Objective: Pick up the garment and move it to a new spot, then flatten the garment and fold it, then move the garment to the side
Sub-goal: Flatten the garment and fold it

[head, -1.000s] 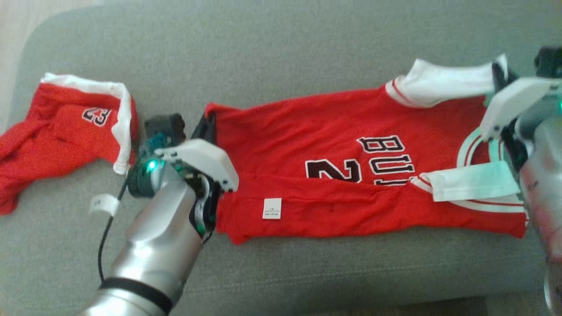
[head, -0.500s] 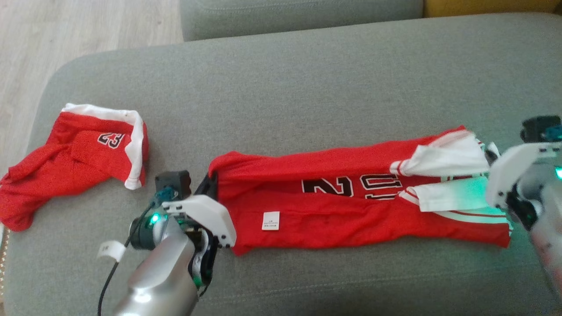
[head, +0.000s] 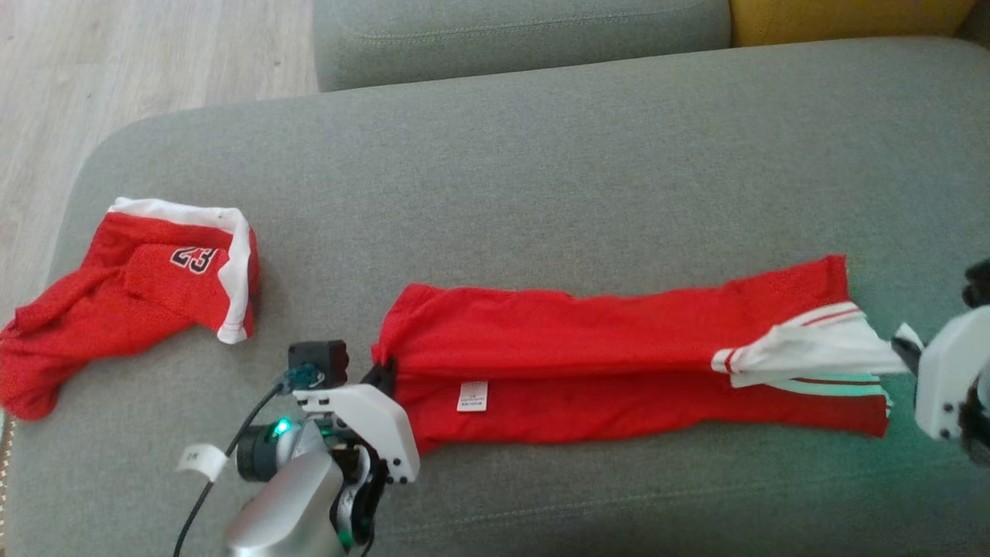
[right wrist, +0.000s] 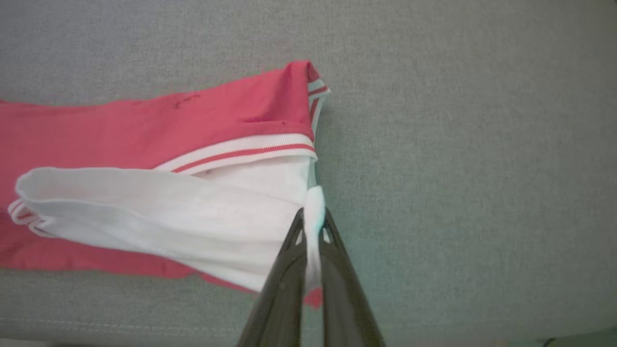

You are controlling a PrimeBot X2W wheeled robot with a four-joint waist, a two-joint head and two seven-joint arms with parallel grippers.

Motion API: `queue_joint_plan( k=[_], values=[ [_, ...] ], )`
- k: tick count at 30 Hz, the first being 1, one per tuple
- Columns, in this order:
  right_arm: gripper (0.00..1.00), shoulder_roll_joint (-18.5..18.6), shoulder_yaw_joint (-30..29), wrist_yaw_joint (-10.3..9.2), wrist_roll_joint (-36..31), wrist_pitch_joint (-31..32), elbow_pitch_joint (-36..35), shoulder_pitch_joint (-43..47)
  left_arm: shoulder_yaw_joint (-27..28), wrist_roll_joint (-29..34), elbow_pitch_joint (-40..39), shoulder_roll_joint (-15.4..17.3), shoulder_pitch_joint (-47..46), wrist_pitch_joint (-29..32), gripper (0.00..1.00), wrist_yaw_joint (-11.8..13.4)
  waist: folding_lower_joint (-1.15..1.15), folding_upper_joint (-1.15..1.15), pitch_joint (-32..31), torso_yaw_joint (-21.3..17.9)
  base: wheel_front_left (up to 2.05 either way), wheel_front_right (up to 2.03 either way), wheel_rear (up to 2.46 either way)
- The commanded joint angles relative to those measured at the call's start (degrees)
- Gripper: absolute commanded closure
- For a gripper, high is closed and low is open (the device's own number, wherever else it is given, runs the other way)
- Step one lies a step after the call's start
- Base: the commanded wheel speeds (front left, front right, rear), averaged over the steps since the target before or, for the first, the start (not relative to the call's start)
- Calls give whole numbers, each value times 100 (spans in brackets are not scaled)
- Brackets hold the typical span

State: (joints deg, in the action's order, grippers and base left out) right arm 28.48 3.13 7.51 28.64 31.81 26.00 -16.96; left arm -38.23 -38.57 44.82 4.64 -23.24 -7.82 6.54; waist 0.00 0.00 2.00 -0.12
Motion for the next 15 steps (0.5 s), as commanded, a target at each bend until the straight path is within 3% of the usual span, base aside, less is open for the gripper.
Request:
queue_joint_plan(
  k=[1,4,5,6,7,8,12,15],
  values=[
    [100,71,-164,-2,-109,183,-481,129,136,-33,-179,137,-130,41,100,16,0,0,11,3,0,0,0],
    [100,-141,-493,-2,-315,469,-1005,479,77,-35,-221,155,-80,166,100,26,0,0,24,2,0,0,0],
    [72,-218,-597,-2,-407,518,-1151,569,58,-39,-225,161,-64,221,100,31,0,0,22,1,0,0,0],
    [72,-218,-597,-2,-407,518,-1151,569,58,-39,-225,161,-64,221,100,31,0,0,22,1,0,0,0],
    [0,-307,-719,-2,-490,538,-1276,642,39,-37,-225,171,-52,276,77,50,0,0,19,1,0,0,0],
    [0,-398,-834,-2,-574,551,-1386,705,27,-33,-231,181,-45,312,0,74,0,0,13,3,0,0,0],
    [0,-700,-1141,-2,-798,350,-1765,857,133,-67,-364,250,-32,196,0,207,0,0,-20,-2,0,0,0],
    [0,-935,-1369,-2,-1132,-312,-2103,876,411,-193,-609,310,36,-162,0,356,0,0,-61,-38,0,0,0]
  ],
)
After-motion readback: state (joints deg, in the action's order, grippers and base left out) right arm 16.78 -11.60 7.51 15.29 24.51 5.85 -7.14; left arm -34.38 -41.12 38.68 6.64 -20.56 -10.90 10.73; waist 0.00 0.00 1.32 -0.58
